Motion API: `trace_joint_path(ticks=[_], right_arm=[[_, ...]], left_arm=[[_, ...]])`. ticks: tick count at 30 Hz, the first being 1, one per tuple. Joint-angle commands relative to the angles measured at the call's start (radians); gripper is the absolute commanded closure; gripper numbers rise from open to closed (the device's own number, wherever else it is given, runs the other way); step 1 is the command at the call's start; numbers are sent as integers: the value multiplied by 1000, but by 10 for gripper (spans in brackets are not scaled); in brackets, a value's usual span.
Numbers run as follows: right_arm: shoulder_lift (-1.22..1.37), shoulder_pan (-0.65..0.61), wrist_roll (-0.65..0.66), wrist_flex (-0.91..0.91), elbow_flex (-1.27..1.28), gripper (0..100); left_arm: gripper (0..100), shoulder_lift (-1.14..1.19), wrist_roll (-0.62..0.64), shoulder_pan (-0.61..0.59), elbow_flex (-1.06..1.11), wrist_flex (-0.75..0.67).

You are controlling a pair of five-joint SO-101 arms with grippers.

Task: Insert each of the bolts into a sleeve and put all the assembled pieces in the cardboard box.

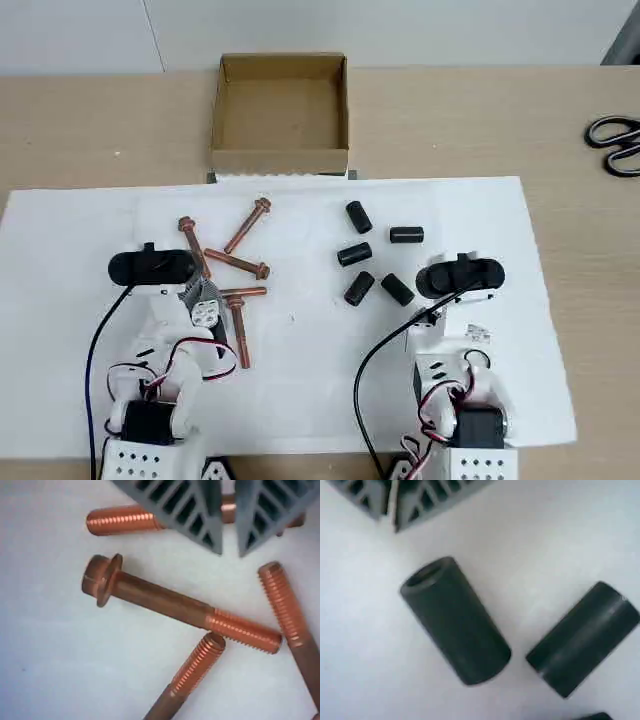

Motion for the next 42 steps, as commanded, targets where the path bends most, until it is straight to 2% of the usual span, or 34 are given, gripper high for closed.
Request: trace_joint_path(ticks=[1, 22, 28, 30, 34, 42], right_arm=[[-12, 4, -2, -24, -5, 995], [-12, 4, -2, -24, -5, 995], [-12, -2, -9, -33, -3, 995], [-12, 4, -8, -56, 0, 995], [-10, 13, -8, -25, -95, 995], [30, 27, -2, 44, -342, 995]], left_arm=[[994, -11, 3, -3, -2, -20], [994, -11, -2, 9, -2, -26], [993, -11, 2, 166, -1, -26], [994, -11, 0, 184, -1, -21], [993, -11, -3, 141, -33, -20], [993, -2, -44, 117, -274, 32]])
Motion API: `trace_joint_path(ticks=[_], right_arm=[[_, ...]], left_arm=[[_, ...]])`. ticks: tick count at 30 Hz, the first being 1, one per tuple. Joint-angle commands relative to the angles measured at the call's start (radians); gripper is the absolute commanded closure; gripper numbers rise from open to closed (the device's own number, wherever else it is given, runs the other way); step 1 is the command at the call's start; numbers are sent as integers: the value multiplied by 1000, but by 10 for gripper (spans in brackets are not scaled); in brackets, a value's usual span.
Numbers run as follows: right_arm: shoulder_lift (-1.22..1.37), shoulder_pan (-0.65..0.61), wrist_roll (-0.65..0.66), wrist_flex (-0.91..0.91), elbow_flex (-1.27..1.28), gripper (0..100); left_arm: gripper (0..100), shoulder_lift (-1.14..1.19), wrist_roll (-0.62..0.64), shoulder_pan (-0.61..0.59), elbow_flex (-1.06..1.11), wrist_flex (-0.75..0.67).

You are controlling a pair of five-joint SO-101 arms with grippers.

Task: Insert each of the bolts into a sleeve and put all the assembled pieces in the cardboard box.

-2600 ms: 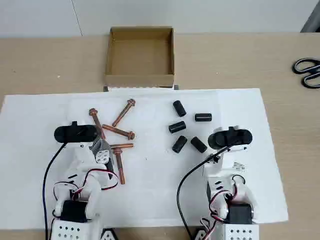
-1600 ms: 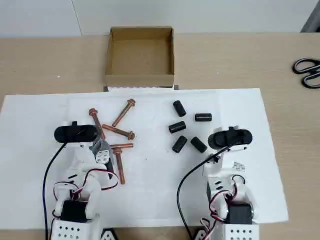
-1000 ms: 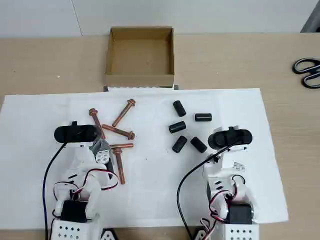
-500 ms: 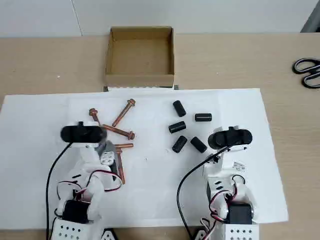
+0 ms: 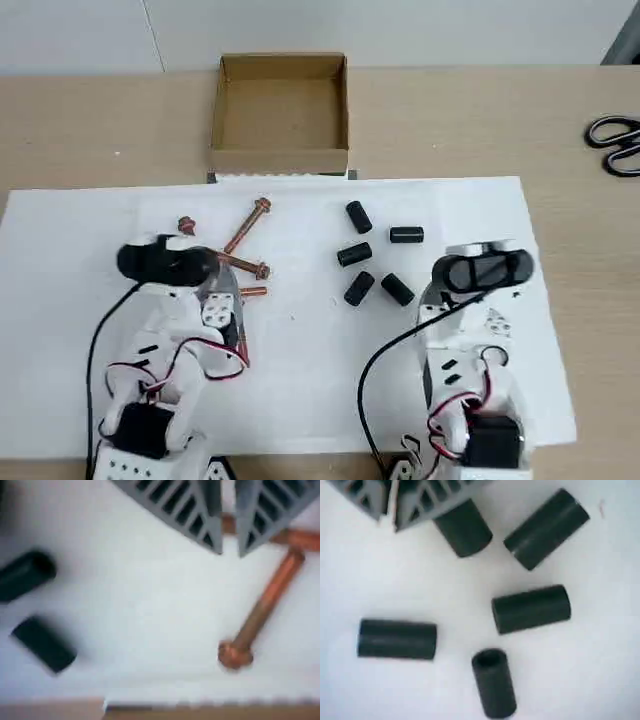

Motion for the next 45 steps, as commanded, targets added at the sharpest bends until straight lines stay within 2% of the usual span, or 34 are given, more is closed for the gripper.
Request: trace_joint_path(ticks=[1, 9, 14, 18, 22, 27, 29, 32, 35, 41, 45], right_arm=[[58, 12, -3, 58, -133, 995], [541, 12, -104, 117, -551, 995], [871, 5, -163, 289, -836, 995], [1075, 5, -101, 449, -1028, 995], [1231, 10, -20, 530, -1155, 995], [1365, 4, 35, 558, -1203, 995], [1403, 4, 132, 562, -1198, 995], [1442, 2, 318, 607, -1197, 995], [1477, 2, 359, 599, -1195, 987], [1535, -90, 456, 595, -1195, 846], [1561, -143, 488, 542, -1194, 791]], left_arm=[[993, 0, -9, -6, -107, 38], [992, 29, -11, -8, -271, 172], [992, 287, -11, -51, -478, 235], [992, 572, -9, -118, -757, 331], [994, 822, -9, -173, -1001, 529], [993, 1054, -14, -212, -1141, 758], [993, 1138, -49, -221, -1139, 758], [993, 1263, -192, -224, -1127, 756], [993, 1361, -316, -226, -1106, 744], [992, 1476, -322, -226, -1082, 674], [964, 1494, -324, -226, -1084, 661]])
